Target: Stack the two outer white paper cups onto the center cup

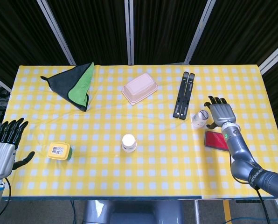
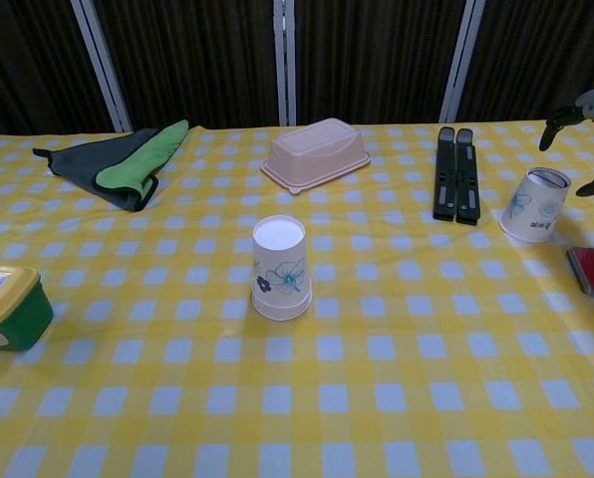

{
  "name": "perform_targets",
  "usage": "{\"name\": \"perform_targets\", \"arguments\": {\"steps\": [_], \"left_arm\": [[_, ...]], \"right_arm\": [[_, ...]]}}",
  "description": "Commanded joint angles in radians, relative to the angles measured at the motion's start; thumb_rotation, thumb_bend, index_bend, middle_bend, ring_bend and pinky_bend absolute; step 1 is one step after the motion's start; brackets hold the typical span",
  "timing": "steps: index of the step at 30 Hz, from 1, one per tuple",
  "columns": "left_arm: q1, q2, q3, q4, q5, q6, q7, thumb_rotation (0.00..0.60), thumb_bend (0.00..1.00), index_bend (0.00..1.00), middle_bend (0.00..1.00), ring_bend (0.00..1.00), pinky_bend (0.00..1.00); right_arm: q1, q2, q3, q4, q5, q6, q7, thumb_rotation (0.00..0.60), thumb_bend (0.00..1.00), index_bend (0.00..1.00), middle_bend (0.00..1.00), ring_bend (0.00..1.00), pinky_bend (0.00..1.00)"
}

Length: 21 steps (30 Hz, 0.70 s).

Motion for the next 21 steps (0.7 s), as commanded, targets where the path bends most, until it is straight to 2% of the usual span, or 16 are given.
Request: {"name": "perform_targets", "arguments": {"steps": [1,13,21], "left_arm": [[0.003,-0.004,-0.006,0.004,0.005,-0.002,-0.001,0.6,0.24,0.0,0.0,0.0,0.0],[0.013,-0.014,-0.037,0.012,0.02,-0.025,0.001,0.6,0.24,0.0,0.0,0.0,0.0],[0.016,-0.017,-0.048,0.016,0.022,-0.041,-0.004,0.6,0.24,0.0,0.0,0.0,0.0]], "right_arm": [[0.013,-0.035,-0.019,0.059,-0.01,-0.021,0.023,0.6,0.14,0.25,0.0,0.0,0.0],[0.029,-0.139,-0.041,0.249,-0.072,-0.093,0.133,0.6,0.2,0.28,0.02,0.0,0.0],[0.014,-0.172,-0.032,0.284,-0.164,-0.054,0.205,0.6,0.23,0.45,0.14,0.0,0.0]]}}
